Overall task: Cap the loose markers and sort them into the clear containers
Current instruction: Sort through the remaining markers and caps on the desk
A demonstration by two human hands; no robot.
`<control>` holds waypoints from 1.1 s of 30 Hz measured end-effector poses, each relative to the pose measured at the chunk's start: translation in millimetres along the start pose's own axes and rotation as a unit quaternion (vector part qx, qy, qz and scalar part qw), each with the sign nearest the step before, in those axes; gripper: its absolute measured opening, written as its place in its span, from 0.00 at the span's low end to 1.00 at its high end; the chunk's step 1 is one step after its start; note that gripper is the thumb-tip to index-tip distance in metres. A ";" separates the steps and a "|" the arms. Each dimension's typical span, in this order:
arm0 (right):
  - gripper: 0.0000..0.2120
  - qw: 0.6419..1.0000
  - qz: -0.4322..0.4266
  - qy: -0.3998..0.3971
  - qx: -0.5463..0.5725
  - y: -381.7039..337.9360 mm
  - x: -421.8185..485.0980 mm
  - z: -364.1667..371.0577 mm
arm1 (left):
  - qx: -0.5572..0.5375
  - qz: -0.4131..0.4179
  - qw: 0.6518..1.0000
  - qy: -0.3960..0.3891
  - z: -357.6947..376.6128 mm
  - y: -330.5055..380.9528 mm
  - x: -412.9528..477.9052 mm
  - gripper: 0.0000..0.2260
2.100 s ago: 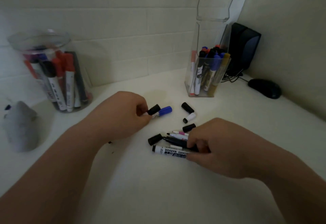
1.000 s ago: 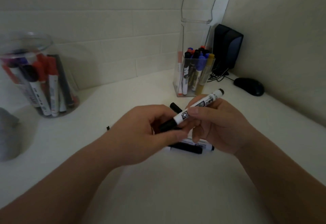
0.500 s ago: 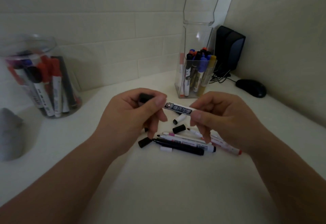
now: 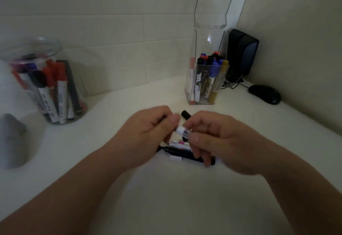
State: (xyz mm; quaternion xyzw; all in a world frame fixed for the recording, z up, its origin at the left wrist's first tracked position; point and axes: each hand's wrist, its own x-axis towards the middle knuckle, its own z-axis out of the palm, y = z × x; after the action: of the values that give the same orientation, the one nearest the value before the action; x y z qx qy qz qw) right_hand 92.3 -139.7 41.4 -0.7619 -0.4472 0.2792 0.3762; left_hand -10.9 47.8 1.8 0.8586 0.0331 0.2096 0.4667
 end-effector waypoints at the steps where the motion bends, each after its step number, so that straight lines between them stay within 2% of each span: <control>1: 0.05 0.997 -0.013 0.019 -0.067 -2.8 0.1 8.2 | 0.047 0.017 0.999 -0.018 3.6 1.5 -0.4 0.17; 4: 0.10 0.977 -0.065 0.070 -0.192 -11.2 -1.6 26.2 | 0.031 0.053 0.998 -0.003 11.8 11.2 0.2 0.17; 8: 0.12 0.971 -0.107 0.073 -0.201 -20.7 0.3 29.7 | -0.070 0.029 0.994 0.080 15.1 10.9 -4.9 0.22; 9: 0.13 0.983 -0.085 0.051 -0.152 -23.2 1.1 28.0 | -0.071 0.022 0.994 0.078 16.6 11.7 -6.1 0.23; 10: 0.15 0.997 -0.042 0.010 -0.060 -24.3 0.4 24.9 | -0.075 0.014 0.995 0.068 18.0 13.7 -6.6 0.25; 11: 0.15 0.997 0.014 -0.041 0.069 -24.3 -1.2 20.5 | -0.080 0.000 0.995 0.064 17.0 16.1 -6.0 0.25; 13: 0.15 0.943 0.101 -0.132 0.289 -24.7 -5.1 11.6 | -0.115 -0.036 0.988 0.094 8.0 20.4 -2.0 0.23; 14: 0.15 0.926 0.105 -0.147 0.333 -22.1 -6.3 8.8 | -0.147 -0.044 0.981 0.118 1.0 20.8 0.4 0.22; 16: 0.16 0.922 0.087 -0.140 0.350 -18.0 -5.4 5.1 | -0.199 -0.032 0.967 0.154 -11.2 19.0 3.5 0.22; 18: 0.17 0.940 0.061 -0.114 0.317 -12.8 -2.9 0.3 | -0.226 -0.043 0.957 0.176 -16.7 12.8 5.3 0.23; 20: 0.15 0.958 0.056 -0.102 0.261 -7.3 -1.7 -5.9 | -0.226 -0.069 0.958 0.163 -18.4 8.3 7.1 0.22; 22: 0.10 0.984 0.068 -0.091 0.138 -4.3 -1.6 -10.0 | -0.108 -0.072 0.985 0.117 -23.0 1.5 7.8 0.19; 24: 0.08 0.992 0.089 -0.080 -0.038 -2.6 -2.4 -10.3 | 0.052 -0.054 0.995 0.065 -31.1 -5.9 8.0 0.09; 26: 0.06 0.976 0.102 -0.080 -0.173 -2.1 -4.0 -8.3 | 0.130 -0.053 0.990 0.009 -38.7 -6.2 6.4 0.02; 29: 0.09 0.936 0.078 -0.098 -0.328 -5.9 -6.3 -1.9 | 0.157 -0.063 0.980 -0.100 -45.4 0.2 2.9 0.05; 31: 0.14 0.909 0.072 -0.123 -0.393 -7.9 -6.5 3.8 | 0.187 -0.047 0.968 -0.160 -45.8 2.5 0.1 0.06; 33: 0.15 0.887 0.068 -0.134 -0.436 -7.7 -5.7 9.4 | 0.238 -0.023 0.946 -0.219 -40.8 3.1 -1.5 0.06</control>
State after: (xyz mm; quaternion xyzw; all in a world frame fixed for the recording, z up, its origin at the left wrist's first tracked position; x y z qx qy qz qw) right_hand 79.0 -139.3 43.0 -0.8332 -0.5171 0.1801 -0.0770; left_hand -28.6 77.8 23.3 0.9684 -0.0011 -0.0081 0.2494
